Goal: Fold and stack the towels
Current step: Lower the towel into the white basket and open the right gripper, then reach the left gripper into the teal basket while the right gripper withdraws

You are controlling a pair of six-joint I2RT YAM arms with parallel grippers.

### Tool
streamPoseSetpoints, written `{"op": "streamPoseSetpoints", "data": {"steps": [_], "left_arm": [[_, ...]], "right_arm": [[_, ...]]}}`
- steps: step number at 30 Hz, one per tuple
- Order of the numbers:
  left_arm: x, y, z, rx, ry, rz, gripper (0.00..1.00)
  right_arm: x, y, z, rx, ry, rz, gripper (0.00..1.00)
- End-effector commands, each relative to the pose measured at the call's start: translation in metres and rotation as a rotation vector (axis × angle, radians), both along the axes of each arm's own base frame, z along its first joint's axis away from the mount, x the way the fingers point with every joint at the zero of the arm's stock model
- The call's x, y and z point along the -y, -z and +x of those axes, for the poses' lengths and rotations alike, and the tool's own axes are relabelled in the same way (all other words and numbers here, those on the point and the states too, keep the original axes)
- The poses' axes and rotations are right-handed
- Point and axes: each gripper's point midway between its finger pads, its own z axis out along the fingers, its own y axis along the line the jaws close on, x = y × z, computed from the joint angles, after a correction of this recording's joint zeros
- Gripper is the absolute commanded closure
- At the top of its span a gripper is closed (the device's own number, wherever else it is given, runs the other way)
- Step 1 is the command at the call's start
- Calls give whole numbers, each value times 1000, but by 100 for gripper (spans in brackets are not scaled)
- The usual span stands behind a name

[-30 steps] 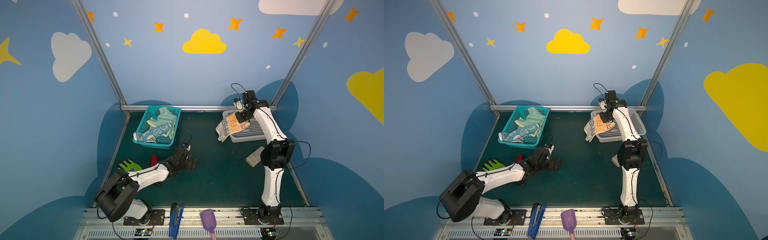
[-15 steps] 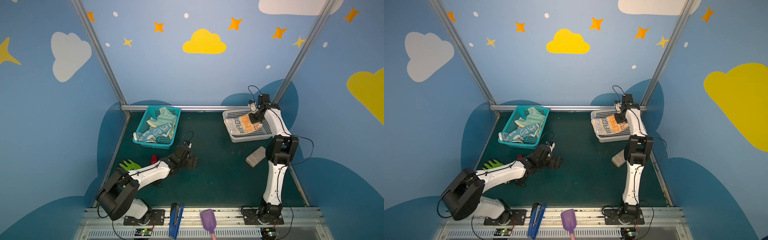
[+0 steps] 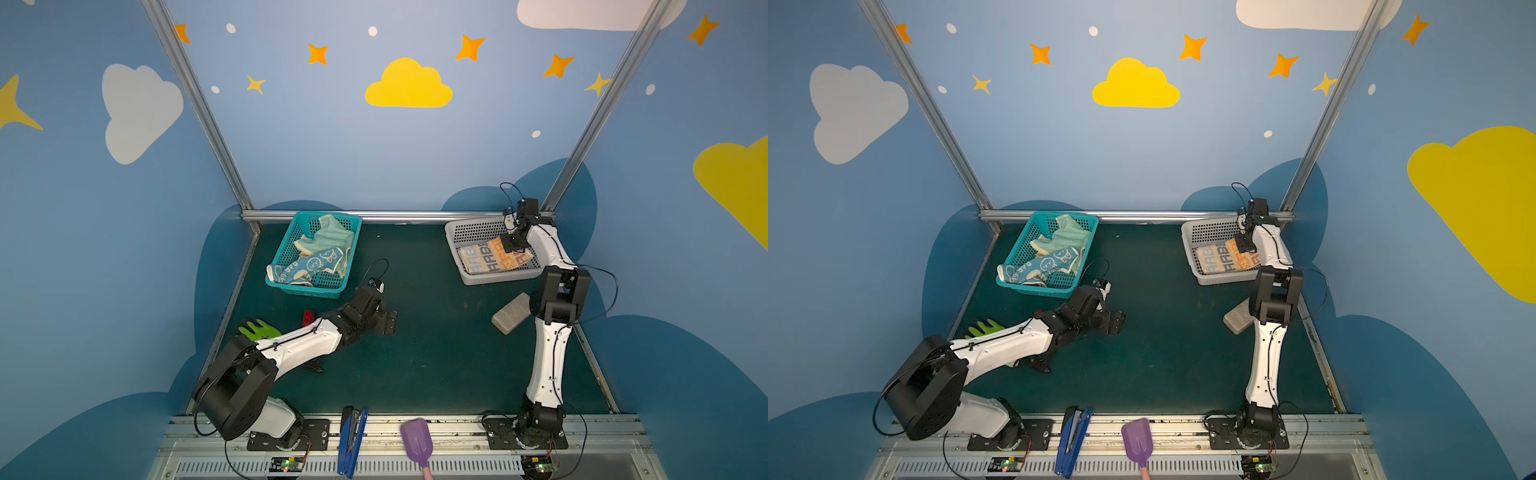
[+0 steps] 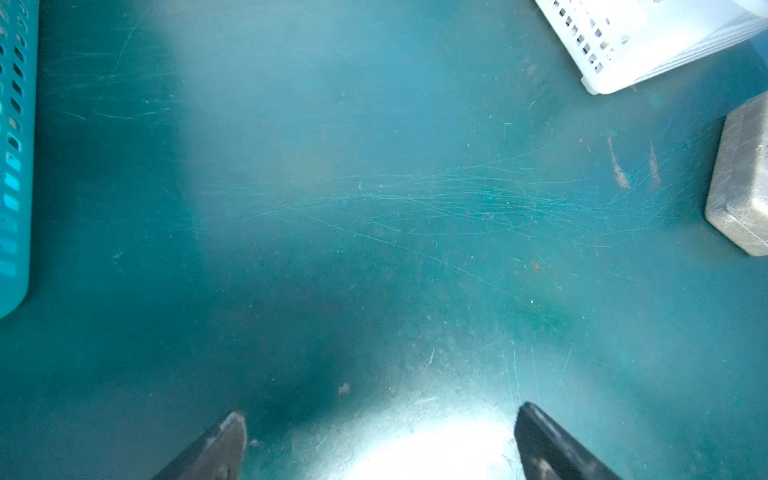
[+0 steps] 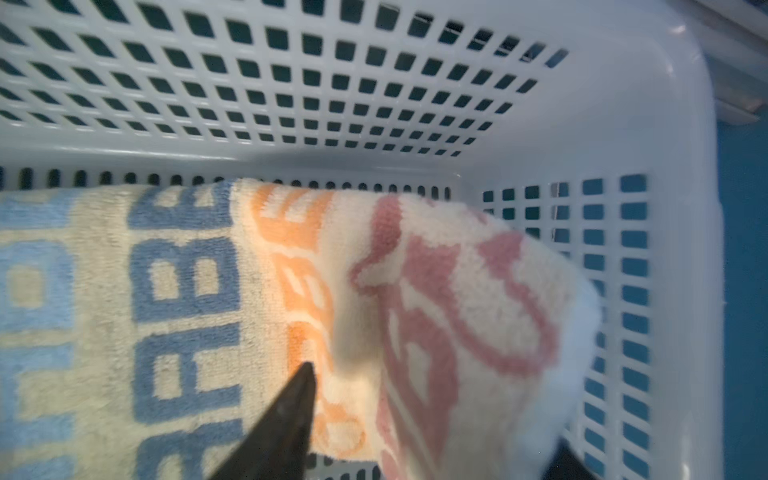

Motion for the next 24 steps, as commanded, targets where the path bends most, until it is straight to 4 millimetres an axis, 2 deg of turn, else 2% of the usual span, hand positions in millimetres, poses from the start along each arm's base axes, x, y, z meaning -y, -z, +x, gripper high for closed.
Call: {"op": "streamPoseSetpoints", "data": {"steps": [1,8,13,19,22,24], "left_arm": [[1,-9,3,18,9,8,0],[-3,-10,3,34,1,11,0],[-11,-23,9,81,-54,14,0],[-42,-56,32,189,-186,84,0],[-67,-76,50,191,-293,82,0],[-84,-84,61,175,-356,61,0]], "right_arm": [[15,-31,12,105,95,-47,13],[-5,-81,9,217,99,48,13],[-38,-110,-1,272,68,97,12],[-64,-124,-19,366,196,174,12],[-91,-127,-29,404,200,315,12],[-123,-128,-39,410,98,417,12]]}}
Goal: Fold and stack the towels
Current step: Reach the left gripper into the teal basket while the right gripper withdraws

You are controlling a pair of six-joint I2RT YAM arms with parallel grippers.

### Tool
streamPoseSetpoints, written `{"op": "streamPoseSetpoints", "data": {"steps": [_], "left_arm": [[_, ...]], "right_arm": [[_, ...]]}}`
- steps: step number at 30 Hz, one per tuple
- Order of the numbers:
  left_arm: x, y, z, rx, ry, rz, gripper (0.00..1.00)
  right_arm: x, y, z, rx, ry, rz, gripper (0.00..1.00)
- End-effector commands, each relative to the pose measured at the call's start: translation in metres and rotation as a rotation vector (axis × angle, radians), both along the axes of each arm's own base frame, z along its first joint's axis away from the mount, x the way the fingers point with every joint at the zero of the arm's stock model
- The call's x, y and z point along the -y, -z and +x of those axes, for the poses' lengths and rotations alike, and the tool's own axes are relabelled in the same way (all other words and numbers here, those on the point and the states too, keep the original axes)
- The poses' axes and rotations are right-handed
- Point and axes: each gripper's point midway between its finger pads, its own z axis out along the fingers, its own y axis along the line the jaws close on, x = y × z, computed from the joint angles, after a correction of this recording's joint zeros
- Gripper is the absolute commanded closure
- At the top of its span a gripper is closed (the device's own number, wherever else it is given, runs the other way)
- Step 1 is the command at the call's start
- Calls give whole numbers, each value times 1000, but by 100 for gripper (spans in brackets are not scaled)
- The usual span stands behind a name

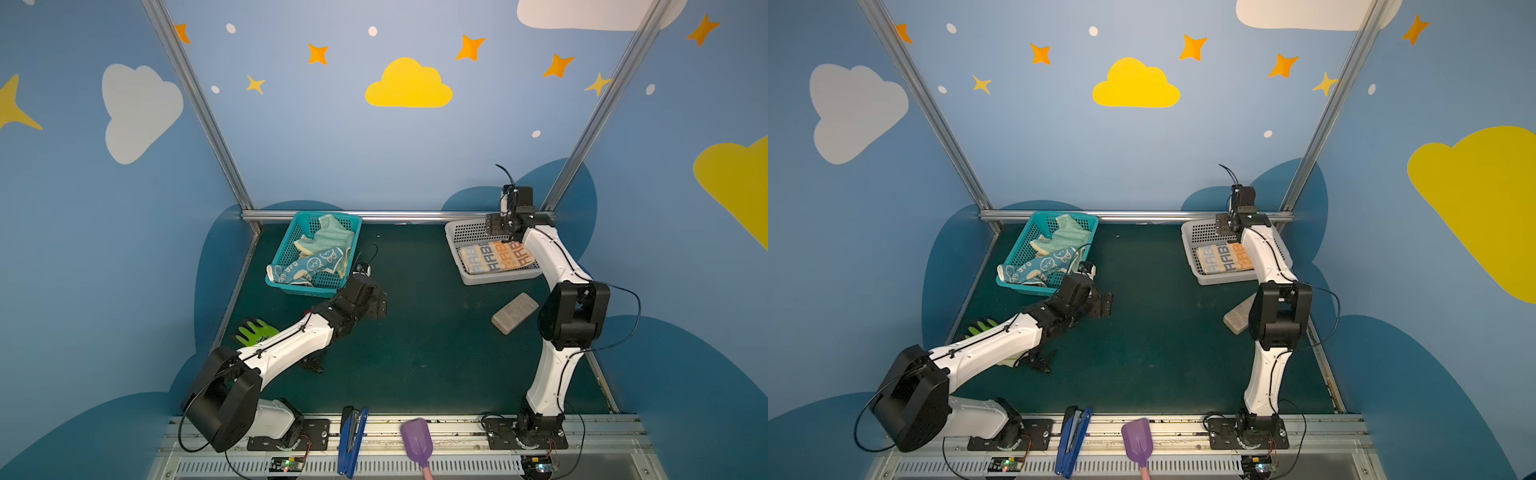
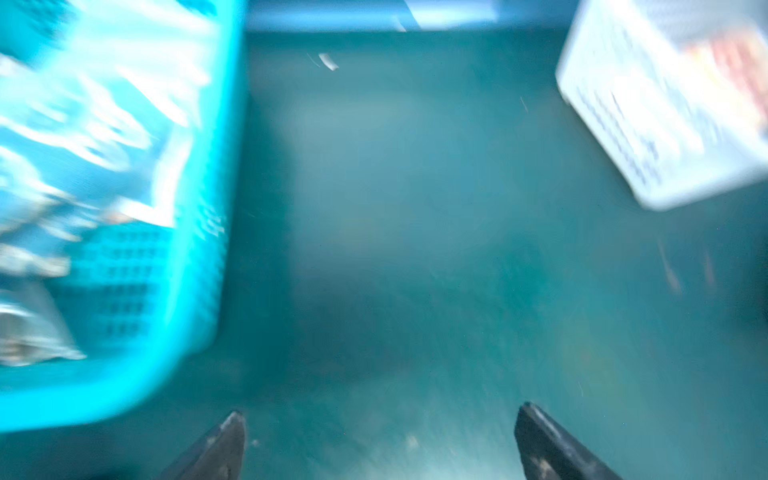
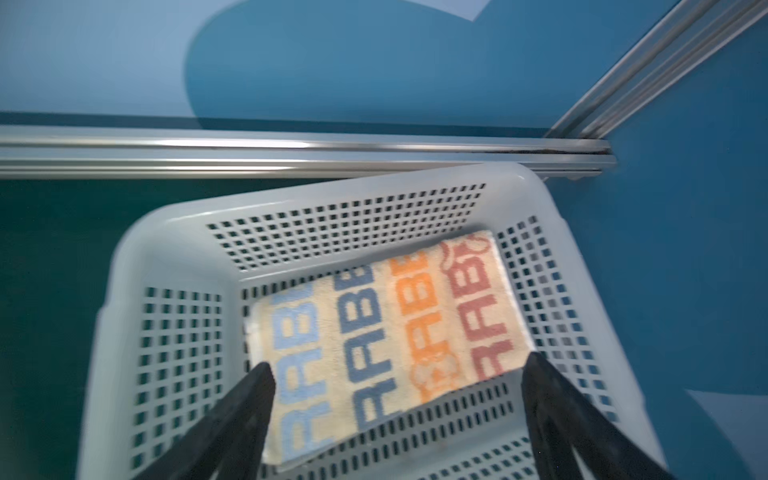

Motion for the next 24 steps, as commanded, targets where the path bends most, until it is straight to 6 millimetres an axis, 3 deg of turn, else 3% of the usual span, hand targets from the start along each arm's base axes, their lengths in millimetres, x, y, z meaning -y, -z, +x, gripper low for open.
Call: {"op": "streamPoseSetpoints", "data": {"steps": [1,5,8,15,20,24], "left_arm": [[-39,-22,18,11,-145,-2,0],[-79,-27,39,-8,-273,-4,0],[-103,-24,53,-40,-332,-6,0],[-150,12,86,-176,-456,-58,2],[-164,39,106,-245,-478,-70,10],[-168,56,120,-286,-476,-43,16]], "right_arm": [[-42,-11,-9,90,-122,182,12],[-85,-22,-38,155,-220,285,12],[-118,-21,-65,136,-305,237,12],[-187,-1,-127,55,-498,124,12],[-213,15,-164,34,-563,118,12],[-219,28,-186,-10,-574,146,13]]}}
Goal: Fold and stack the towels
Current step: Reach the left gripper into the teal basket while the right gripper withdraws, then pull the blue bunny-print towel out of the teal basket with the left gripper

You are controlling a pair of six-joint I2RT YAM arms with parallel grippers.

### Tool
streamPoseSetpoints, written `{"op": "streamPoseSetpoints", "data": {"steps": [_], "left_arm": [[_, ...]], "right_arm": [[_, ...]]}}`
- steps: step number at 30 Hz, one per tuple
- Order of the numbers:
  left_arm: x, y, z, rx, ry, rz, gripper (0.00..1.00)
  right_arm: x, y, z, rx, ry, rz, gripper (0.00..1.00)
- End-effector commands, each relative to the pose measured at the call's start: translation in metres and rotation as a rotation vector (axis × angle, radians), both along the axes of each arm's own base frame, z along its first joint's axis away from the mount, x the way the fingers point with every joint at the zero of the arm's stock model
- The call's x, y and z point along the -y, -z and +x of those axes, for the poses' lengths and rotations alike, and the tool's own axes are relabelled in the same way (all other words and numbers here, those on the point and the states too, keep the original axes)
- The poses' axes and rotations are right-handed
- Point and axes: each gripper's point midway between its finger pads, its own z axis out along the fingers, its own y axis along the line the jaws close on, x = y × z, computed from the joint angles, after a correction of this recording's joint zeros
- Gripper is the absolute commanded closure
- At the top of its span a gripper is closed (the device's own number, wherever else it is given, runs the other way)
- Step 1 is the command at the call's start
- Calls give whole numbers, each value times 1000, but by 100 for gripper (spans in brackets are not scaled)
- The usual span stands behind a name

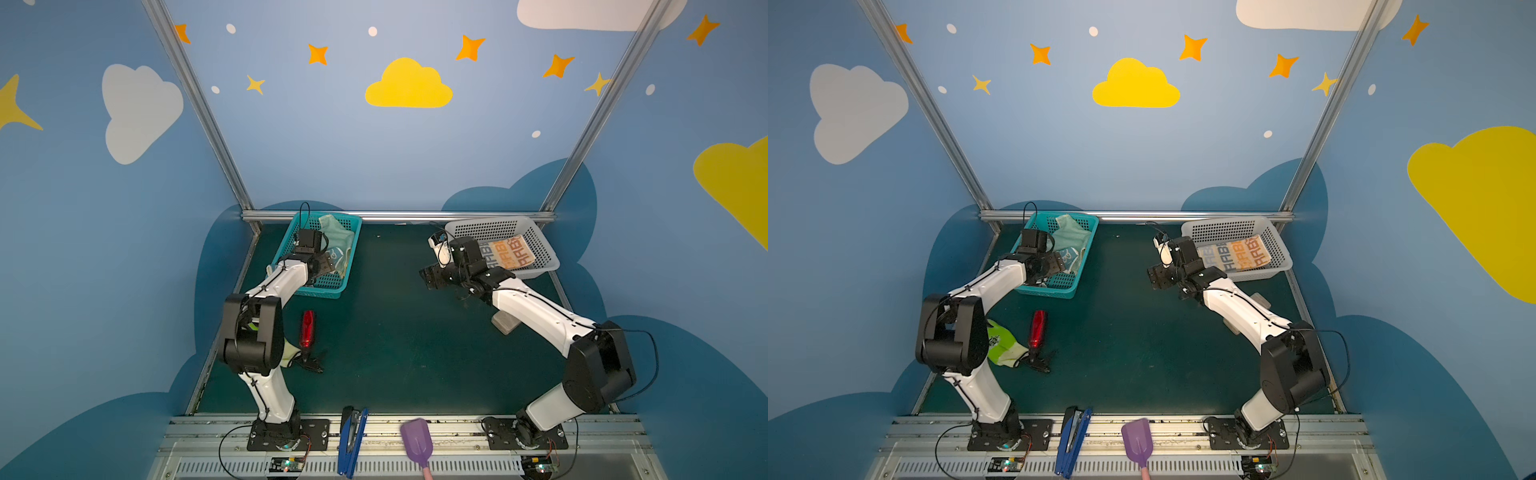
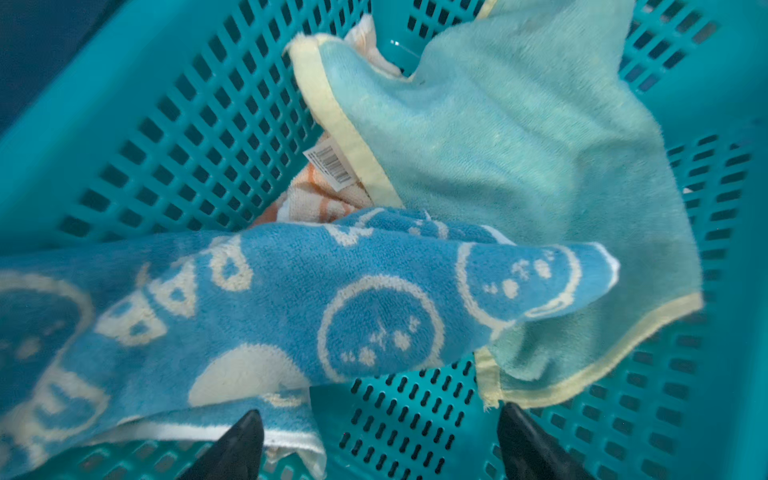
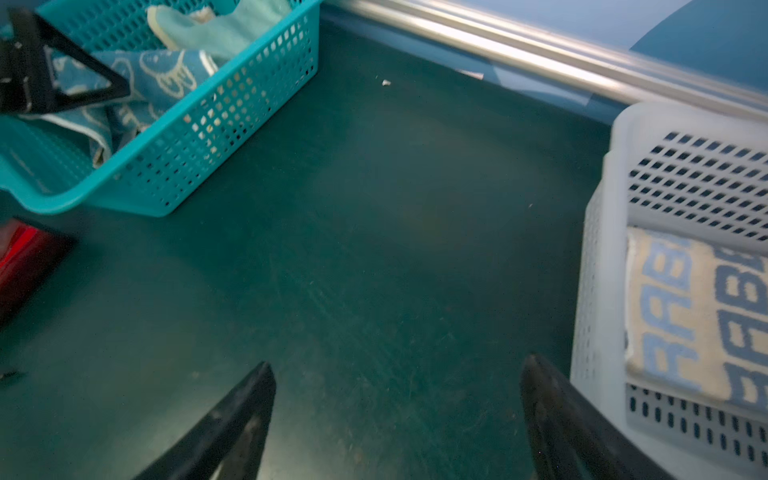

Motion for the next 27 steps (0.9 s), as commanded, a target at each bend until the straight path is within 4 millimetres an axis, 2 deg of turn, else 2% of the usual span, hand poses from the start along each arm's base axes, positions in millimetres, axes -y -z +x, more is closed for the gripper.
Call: {"op": "streamPoseSetpoints", "data": {"steps": [1,4,6,8,13,16,20,27], "left_arm": [[4,7,9,-39,23,-7,18],[1,18,15,-68,18,12,36],[-1,20,18,-67,11,22,53],[-2,19,21,-62,8,29,67],[-7,11,25,-46,5,62,96],[-8,4,27,-39,18,79,96],[-7,-16,28,3,34,82,96],[5,-64,22,103,94,47,96]], "right_arm": [[1,-5,-14,3,14,19,13],[2,1,-26,-15,13,9,13],[3,1,-31,-22,14,8,13],[4,3,-37,-29,16,5,13],[3,10,-45,-59,15,5,13],[3,14,-48,-80,16,-2,13],[1,20,-51,-103,15,-13,14],[-1,26,-50,-137,27,-34,14]]}}
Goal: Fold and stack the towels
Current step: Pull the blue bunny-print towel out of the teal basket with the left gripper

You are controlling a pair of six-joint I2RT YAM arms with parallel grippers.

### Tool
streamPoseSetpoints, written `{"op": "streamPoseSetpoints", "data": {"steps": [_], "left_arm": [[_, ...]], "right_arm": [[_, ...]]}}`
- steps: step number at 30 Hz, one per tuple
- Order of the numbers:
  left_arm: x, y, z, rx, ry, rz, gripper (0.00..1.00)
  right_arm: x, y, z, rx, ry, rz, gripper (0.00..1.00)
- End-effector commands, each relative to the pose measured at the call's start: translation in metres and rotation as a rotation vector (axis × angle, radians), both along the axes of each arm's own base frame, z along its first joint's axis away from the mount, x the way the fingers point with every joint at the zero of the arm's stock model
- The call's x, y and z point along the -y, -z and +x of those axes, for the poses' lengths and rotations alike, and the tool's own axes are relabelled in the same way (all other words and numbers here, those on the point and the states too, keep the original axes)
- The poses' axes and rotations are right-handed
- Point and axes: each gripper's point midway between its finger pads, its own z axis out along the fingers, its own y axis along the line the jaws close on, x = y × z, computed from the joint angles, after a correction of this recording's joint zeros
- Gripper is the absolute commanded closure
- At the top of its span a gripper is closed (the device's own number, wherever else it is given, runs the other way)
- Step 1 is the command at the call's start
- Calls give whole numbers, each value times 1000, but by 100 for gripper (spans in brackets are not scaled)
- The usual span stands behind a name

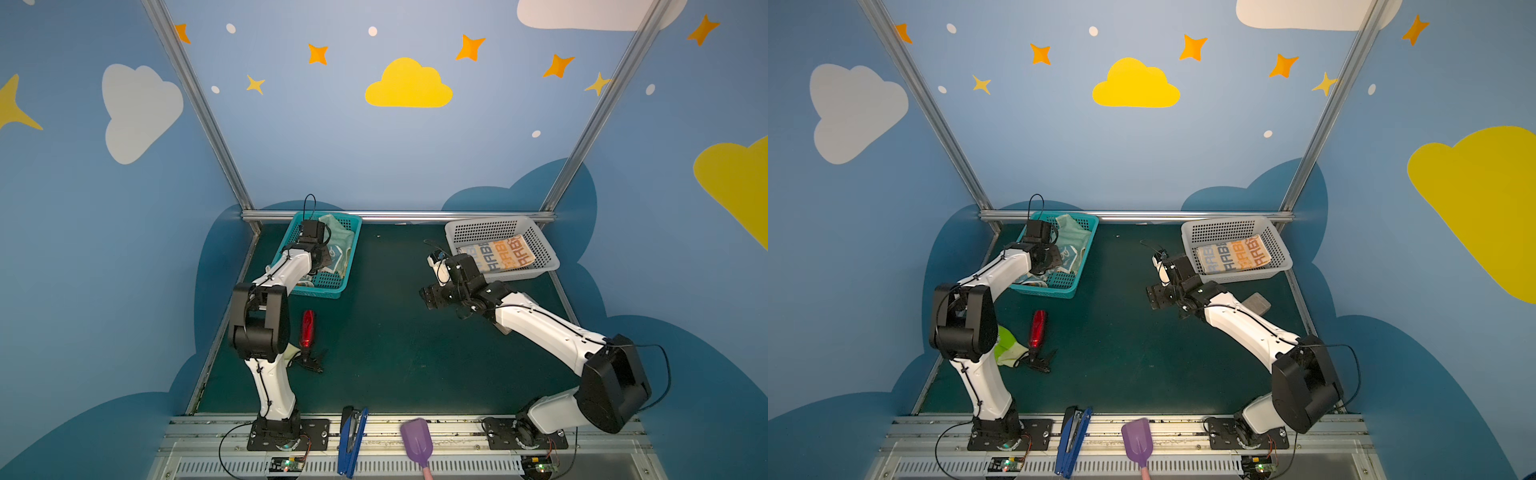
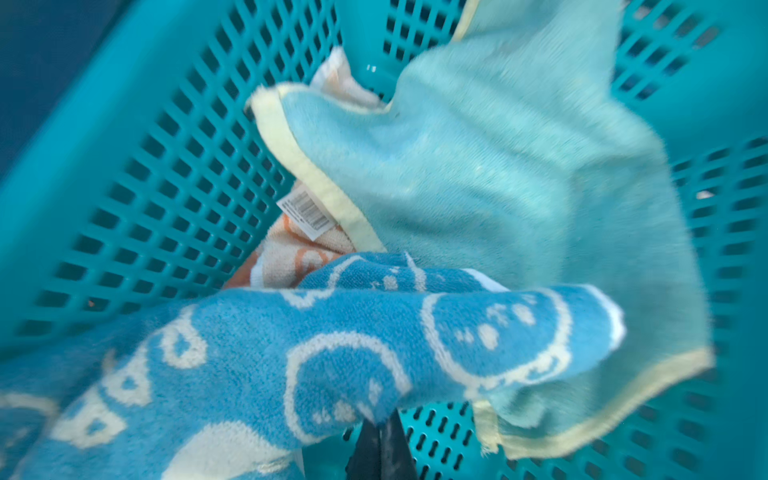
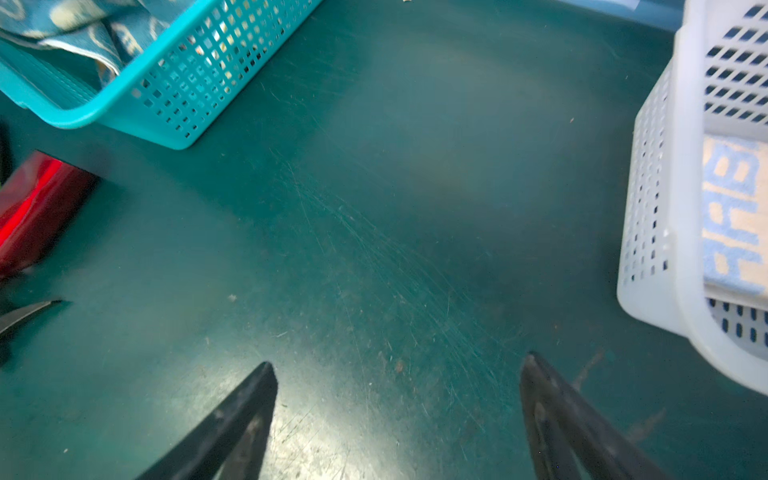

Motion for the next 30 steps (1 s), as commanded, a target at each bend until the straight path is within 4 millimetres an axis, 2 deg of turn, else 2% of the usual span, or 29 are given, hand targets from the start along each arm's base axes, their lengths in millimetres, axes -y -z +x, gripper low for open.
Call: {"op": "streamPoseSetpoints", "data": {"steps": [1,5,10,15,18,20,23,26,30], "left_arm": [[9,-49,-4,98,59,-20,96],[29,-94,-12,187,163,-66,96],[71,-153,-33,332,335,-125,96],[122,-201,-70,437,531,-170,96],[157,-218,-98,470,663,-200,96],[175,-224,-114,471,727,-228,96],[202,-222,-134,458,810,-295,96],[219,-203,-142,412,837,-344,96],[233,-171,-137,340,817,-385,96]], "right_arm": [[-3,4,-1,-36,12,-16,14],[-7,7,0,-54,13,-15,14],[-15,8,1,-63,-1,1,14],[-21,0,0,-31,-34,36,14],[-21,-10,-1,8,-52,50,15],[-18,-16,-4,37,-61,56,15],[-13,-27,-9,82,-74,63,15],[-8,-35,-18,109,-95,71,16],[-14,-42,-40,111,-189,138,21]]}}
